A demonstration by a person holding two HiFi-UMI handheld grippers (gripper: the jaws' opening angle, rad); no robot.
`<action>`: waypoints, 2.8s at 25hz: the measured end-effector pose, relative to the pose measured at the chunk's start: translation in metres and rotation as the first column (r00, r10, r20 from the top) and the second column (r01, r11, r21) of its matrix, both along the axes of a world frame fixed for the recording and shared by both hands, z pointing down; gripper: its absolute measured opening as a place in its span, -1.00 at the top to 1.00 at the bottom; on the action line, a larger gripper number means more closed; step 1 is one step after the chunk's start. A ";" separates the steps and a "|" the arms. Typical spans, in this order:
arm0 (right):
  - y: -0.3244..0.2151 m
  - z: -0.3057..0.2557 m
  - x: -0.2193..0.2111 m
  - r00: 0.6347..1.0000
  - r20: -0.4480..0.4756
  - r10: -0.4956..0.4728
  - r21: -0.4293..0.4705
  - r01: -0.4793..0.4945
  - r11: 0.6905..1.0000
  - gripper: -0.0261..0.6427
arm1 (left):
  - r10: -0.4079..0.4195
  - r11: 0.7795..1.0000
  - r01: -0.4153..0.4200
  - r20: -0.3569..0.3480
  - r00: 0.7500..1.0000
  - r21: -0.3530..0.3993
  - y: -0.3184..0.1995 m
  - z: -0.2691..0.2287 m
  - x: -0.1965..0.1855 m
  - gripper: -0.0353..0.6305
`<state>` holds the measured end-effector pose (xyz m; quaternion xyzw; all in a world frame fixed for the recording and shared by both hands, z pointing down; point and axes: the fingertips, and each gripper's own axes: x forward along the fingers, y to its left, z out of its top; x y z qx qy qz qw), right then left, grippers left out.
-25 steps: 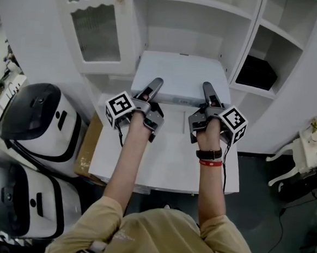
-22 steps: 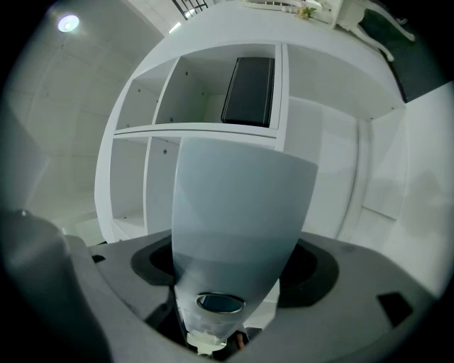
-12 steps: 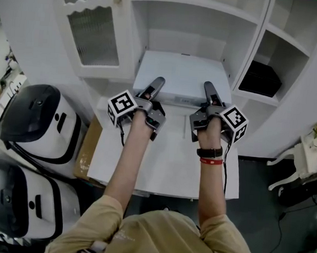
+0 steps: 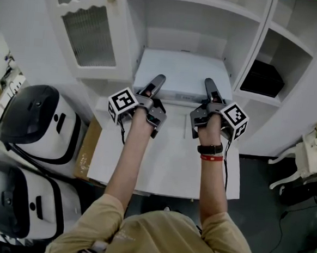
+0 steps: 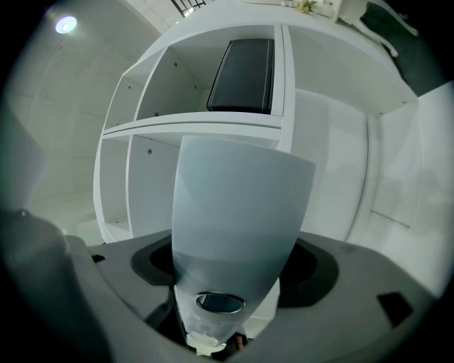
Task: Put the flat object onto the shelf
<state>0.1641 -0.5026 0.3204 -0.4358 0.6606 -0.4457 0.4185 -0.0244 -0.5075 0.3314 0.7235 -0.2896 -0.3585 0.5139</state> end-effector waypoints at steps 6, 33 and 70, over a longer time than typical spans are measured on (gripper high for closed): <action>-0.013 -0.001 0.000 1.000 -0.006 -0.026 -0.016 0.026 1.000 -0.17 | -0.009 1.000 0.009 -0.004 1.000 -0.001 -0.010 -0.002 0.001 -0.12; 0.002 -0.010 -0.001 0.999 0.037 -0.029 0.133 0.024 0.991 -0.55 | 0.010 0.990 -0.010 -0.004 1.000 0.140 0.004 -0.011 0.002 -0.35; 0.149 0.011 -0.024 0.858 -0.505 0.093 0.188 0.004 0.982 -0.54 | -0.123 0.972 0.033 0.380 0.917 0.233 0.151 0.025 -0.042 -0.38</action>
